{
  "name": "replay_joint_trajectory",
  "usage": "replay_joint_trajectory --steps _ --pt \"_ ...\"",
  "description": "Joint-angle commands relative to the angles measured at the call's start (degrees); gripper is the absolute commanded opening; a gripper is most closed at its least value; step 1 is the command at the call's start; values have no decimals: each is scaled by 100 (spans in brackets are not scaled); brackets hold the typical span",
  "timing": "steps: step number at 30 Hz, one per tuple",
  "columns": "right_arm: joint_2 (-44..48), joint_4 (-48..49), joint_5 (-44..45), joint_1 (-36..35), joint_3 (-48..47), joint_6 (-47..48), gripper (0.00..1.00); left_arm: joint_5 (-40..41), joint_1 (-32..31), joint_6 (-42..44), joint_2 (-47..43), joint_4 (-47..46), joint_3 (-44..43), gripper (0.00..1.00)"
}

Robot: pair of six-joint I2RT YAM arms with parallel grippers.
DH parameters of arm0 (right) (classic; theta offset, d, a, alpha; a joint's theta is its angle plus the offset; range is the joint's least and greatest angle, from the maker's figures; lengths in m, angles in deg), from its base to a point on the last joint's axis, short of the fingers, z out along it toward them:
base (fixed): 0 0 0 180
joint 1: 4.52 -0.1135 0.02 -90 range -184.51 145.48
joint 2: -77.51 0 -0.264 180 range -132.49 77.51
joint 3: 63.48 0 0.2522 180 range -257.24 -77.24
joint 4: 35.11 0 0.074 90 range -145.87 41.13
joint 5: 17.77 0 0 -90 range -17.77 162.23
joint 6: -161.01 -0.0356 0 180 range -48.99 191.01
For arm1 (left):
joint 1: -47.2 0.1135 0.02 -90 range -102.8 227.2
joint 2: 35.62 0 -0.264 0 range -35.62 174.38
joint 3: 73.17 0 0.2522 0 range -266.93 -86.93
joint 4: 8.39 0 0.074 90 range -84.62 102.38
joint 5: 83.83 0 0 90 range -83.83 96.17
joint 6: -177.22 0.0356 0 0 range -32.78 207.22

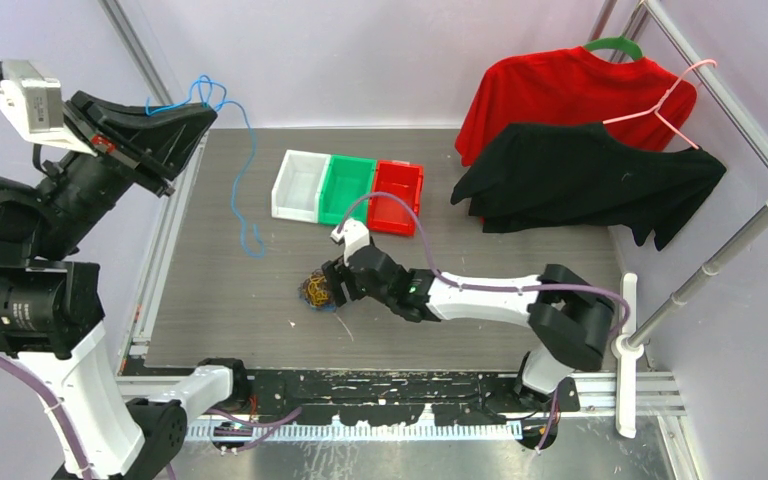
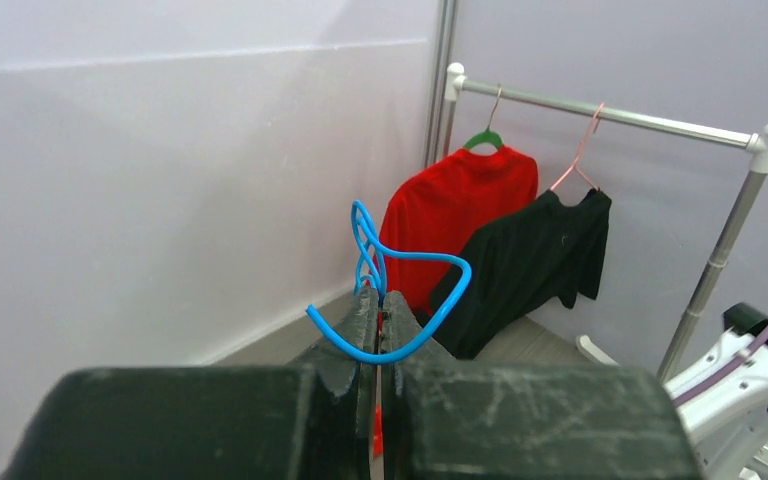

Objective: Untangle the cables
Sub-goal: Untie the cable, then place the cable in the bin.

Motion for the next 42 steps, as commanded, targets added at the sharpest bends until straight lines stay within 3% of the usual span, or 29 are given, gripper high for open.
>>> replay_joint_trajectory --steps 1,4,9,18,29,42 --pt "963 12 170 64 -67 49 84 63 -16 52 -149 -245 699 0" --pt "1371 -192 173 156 -195 45 93 13 -10 88 -274 -271 1227 0" --pt "1880 -265 122 599 -283 -175 99 -86 -11 239 -471 -277 2312 0" --pt "1719 -488 -74 1724 -523 -801 98 75 -14 888 -52 -425 3468 0" --pt "961 -577 171 1927 -820 -981 96 191 -109 1427 1203 -517 3198 0" --pt "494 -652 453 1976 -1114 -872 94 638 -163 2217 3097 -930 1941 0"
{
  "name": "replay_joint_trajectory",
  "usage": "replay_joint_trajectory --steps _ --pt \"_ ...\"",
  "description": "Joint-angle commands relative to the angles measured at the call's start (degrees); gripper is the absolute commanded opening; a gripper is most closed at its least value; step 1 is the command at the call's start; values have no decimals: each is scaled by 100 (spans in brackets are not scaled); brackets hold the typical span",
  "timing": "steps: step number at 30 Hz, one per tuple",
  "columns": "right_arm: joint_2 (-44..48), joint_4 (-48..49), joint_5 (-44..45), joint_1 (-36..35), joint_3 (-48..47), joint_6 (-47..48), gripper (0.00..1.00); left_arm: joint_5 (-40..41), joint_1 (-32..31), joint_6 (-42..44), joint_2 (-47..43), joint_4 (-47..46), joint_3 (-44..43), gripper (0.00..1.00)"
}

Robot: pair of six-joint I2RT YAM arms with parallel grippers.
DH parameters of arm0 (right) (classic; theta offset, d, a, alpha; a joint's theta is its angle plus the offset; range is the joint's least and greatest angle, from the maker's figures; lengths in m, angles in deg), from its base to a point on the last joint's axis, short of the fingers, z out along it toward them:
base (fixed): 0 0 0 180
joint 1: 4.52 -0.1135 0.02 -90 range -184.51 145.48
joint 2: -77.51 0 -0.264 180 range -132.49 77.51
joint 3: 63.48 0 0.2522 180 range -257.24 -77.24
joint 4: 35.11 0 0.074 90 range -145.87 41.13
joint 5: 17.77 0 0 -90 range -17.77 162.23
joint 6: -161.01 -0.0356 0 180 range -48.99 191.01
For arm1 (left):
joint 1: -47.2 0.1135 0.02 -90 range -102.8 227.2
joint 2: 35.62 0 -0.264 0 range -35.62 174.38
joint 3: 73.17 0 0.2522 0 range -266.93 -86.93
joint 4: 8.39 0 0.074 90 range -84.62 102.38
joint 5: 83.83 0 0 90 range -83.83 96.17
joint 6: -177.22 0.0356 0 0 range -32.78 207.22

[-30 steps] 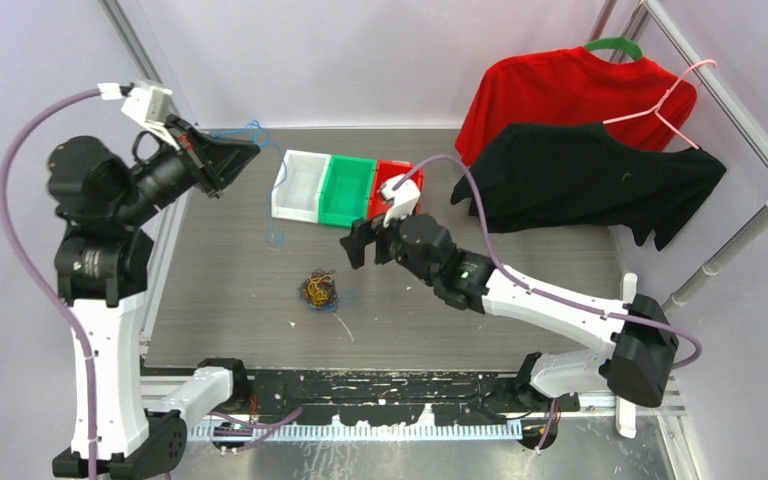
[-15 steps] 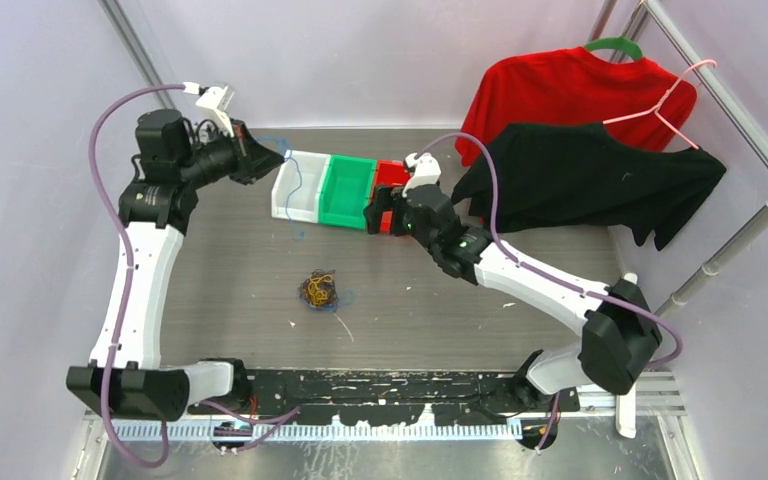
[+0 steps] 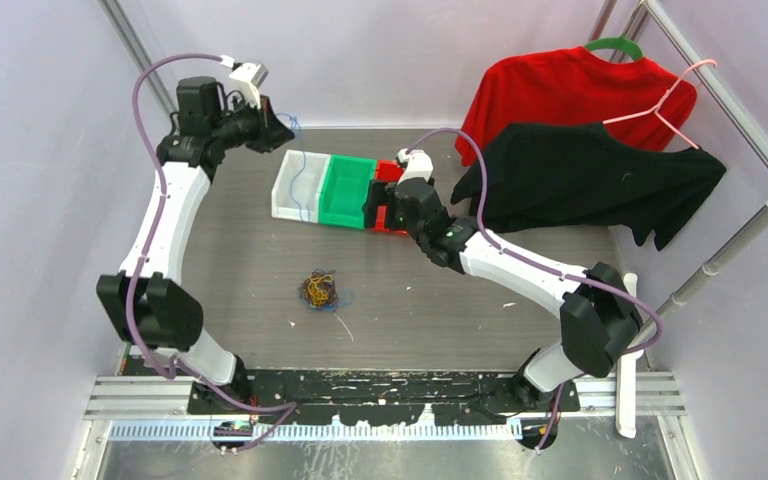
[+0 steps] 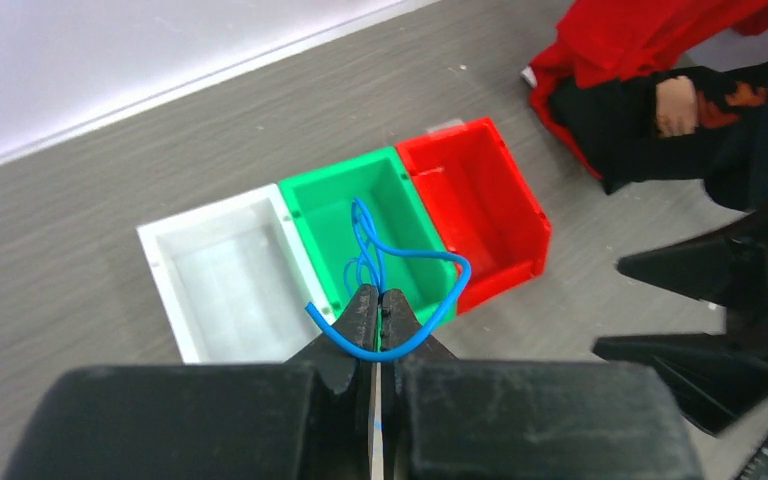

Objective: Untangle the cables
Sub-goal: Place the cable in the bin.

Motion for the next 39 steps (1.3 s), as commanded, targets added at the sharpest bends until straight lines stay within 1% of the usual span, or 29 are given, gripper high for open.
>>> replay_joint_trajectory --steps 1,4,10,14,18,22,25,27,29,31,35,38,39 --pt "-20 204 198 48 -223 27 94 230 -34 416 427 -542 -561 0" --pt "16 264 215 89 -89 17 94 315 -80 683 664 -655 -510 0" --pt "126 488 145 185 253 -59 94 724 -259 1396 903 -1408 247 0" --pt "105 508 92 210 290 -65 94 895 -302 1419 1218 -1410 241 0" --pt "102 500 37 243 283 -87 94 1125 -363 1805 1359 -959 357 0" --pt "105 487 28 277 268 -140 94 1646 -368 2135 1621 -331 349 0" --pt "95 433 -183 283 210 -167 94 1969 -374 2240 1937 332 -11 0" --pt "101 397 -212 284 186 -185 94 2044 -385 2310 2148 827 -360 0" --pt "115 386 -221 286 173 -201 94 2166 -410 2339 2356 1242 -717 6" --pt "135 381 -223 284 181 -225 94 2245 -429 2327 2473 1536 -1019 16" --pt "172 361 -258 283 182 -239 94 2285 -429 2230 2565 1956 -1451 42" --pt "211 333 -260 298 191 -231 94 2081 -427 2345 2667 2725 -1948 62" --pt "223 325 -259 296 194 -222 94 2094 -429 2319 2697 2878 -2088 63"
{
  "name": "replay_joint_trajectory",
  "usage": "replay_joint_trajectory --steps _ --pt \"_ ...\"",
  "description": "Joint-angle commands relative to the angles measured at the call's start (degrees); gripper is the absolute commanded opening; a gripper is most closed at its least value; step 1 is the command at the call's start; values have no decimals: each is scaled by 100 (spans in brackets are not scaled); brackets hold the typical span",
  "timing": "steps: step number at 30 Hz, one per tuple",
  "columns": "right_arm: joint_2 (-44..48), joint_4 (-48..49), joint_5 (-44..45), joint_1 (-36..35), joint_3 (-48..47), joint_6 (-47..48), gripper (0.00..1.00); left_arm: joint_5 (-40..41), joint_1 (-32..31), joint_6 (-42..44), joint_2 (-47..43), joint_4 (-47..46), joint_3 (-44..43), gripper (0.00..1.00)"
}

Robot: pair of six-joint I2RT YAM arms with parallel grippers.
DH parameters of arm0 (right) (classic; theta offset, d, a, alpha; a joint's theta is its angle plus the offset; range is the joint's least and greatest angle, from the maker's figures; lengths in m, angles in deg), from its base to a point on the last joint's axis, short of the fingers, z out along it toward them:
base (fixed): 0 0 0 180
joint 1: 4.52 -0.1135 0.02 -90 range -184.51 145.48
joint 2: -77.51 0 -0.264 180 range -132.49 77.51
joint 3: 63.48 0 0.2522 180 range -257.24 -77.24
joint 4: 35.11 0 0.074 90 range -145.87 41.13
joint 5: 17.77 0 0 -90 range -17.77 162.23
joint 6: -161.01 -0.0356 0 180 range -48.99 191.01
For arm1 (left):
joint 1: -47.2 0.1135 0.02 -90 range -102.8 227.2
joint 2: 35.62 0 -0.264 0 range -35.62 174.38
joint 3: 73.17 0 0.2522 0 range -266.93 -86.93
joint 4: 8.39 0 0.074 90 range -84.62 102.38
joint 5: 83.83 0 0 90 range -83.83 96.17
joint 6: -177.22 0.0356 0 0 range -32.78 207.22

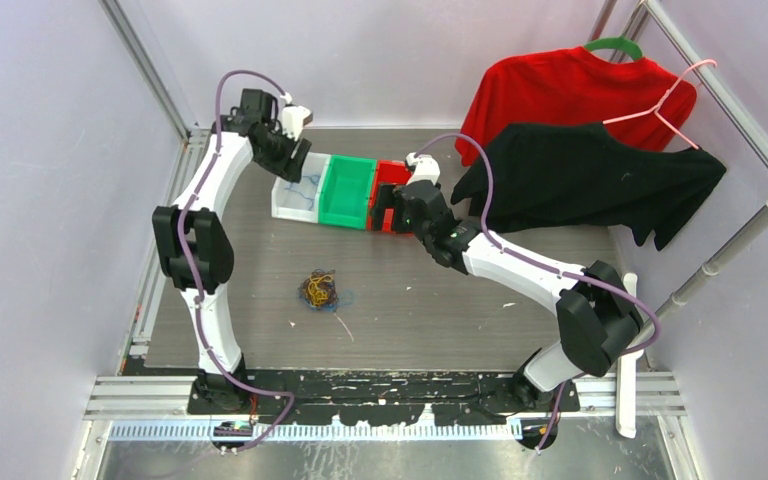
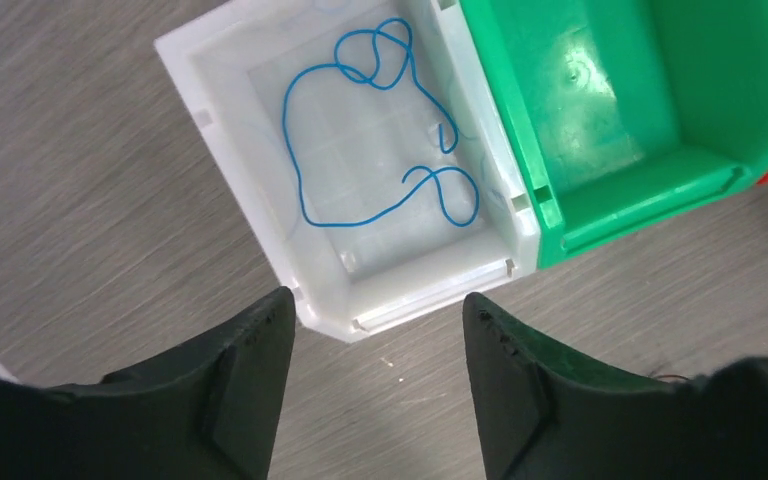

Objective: Untangle the cables
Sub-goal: Place the cable in the bin, then untie the cable.

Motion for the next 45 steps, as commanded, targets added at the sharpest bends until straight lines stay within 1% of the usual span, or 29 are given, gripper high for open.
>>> replay_joint_trajectory --steps 1,4,6,8,10,13,16,19,22,27,29,32,36,40,45 --pt "259 147 -24 40 -136 -46 94 -41 -29 28 11 1032 -778 64" --pt "313 130 -30 54 -132 -38 94 12 -21 4 -112 1251 -856 64" --pt "316 101 -43 58 -119 -43 94 -97 -21 30 -258 1432 -794 64" --pt "288 -4 -118 53 -147 -71 94 -394 -14 86 -426 1793 -683 64" --pt "253 -16 -419 33 -126 -121 92 -820 -17 194 -642 2218 -441 63" --pt "257 9 -691 -140 -8 -120 90 -1487 -34 323 -1133 2551 381 59" --pt "322 144 -864 -199 223 -195 89 -2047 -182 654 -1721 2614 1662 56" --pt "388 196 -926 -202 403 -287 87 -2074 -574 668 -2213 2325 2561 53" --pt "480 205 -967 -206 528 -324 82 -2050 -970 507 -2498 2072 2925 49" --pt "572 128 -956 -202 647 -353 75 -2109 -1334 84 -2591 1487 3024 43" --pt "628 136 -963 -196 715 -380 72 -2088 -1470 45 -2532 1328 2981 42" --pt "751 95 -899 -198 845 -415 71 -1971 -1694 68 -2321 1195 2907 41" --pt "1060 97 -791 -165 1099 -495 71 -1816 -1819 211 -1880 1207 2755 41" --pt "1338 57 -754 -142 1319 -545 70 -1827 -1825 446 -1555 1450 2535 40" --pt "1458 13 -744 -121 1409 -562 69 -1911 -1841 726 -1508 1665 2510 37"
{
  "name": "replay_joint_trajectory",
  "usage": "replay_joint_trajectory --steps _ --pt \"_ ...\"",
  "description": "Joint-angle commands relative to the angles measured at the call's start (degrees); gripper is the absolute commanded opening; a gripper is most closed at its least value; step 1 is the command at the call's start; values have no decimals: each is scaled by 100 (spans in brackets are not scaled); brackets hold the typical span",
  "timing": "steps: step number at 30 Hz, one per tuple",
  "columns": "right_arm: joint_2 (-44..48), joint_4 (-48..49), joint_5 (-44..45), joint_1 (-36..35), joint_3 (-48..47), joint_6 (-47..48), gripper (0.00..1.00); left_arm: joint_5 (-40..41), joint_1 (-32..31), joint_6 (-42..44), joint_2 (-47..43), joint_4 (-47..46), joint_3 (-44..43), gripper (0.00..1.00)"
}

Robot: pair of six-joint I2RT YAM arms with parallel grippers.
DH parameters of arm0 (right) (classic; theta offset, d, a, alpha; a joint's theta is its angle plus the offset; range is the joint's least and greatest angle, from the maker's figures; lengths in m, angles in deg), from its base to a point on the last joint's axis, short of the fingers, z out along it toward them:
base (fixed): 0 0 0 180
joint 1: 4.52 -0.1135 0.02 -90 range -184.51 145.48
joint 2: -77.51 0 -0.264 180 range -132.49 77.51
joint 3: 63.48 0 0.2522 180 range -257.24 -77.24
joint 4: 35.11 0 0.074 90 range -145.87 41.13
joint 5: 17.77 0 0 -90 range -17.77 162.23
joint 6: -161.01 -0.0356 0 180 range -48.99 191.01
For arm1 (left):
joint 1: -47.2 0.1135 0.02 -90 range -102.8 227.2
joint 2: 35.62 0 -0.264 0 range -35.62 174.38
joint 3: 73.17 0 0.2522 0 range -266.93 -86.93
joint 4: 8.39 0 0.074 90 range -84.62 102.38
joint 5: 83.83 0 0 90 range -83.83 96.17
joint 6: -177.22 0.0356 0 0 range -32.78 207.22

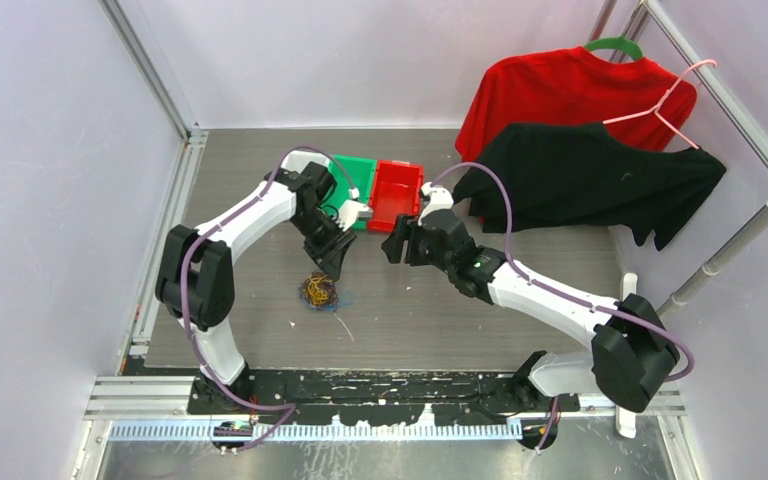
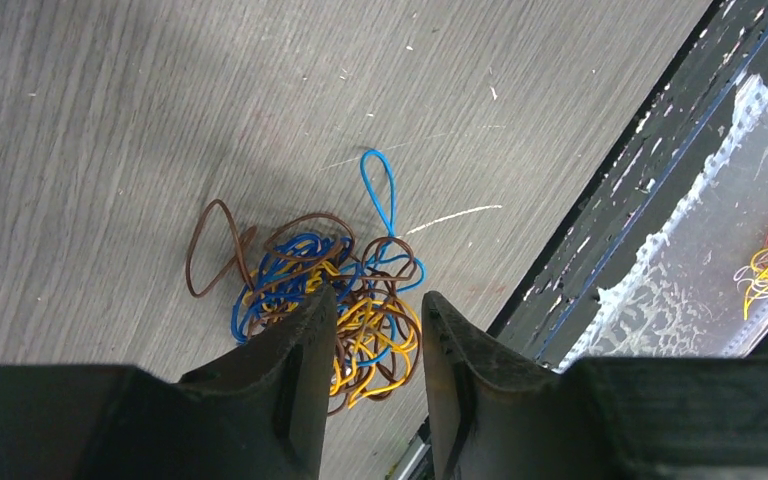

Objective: Untangle the cables
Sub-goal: Untie the cable.

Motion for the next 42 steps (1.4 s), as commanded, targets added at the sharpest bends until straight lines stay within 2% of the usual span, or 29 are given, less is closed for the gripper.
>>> replay_joint_trajectory --steps 1,16,17,19,21,30,32,34,37,39,42 --pt "226 150 114 39 34 -104 68 -86 -3 353 -145 210 -205 37" --pt "347 126 64 53 -14 -77 61 369 -61 727 -434 125 278 33" --pt "354 126 62 50 -7 -77 60 371 -57 728 -467 94 301 30" --pt "372 135 56 51 -2 -86 55 342 -57 675 -521 62 278 17" --pt "376 148 34 52 0 -101 52 253 -57 565 -583 99 133 7" --pt "297 296 -164 53 -116 -138 52 -283 -57 -350 -1603 287 -395 0" --pt "296 395 -344 49 -164 -163 57 -331 -57 -583 -1891 263 -366 0" --pt "328 632 -578 52 -197 -224 74 -335 -61 -829 -2221 223 -345 0" --pt "356 973 -985 26 -279 -347 89 -296 -58 -1193 -2594 113 -388 0" --pt "371 1094 -1105 -88 -399 -308 94 -288 -57 -1361 -2776 63 -471 0" --pt "454 1148 -975 -476 -575 50 95 -221 -61 -1558 -2944 63 -667 0"
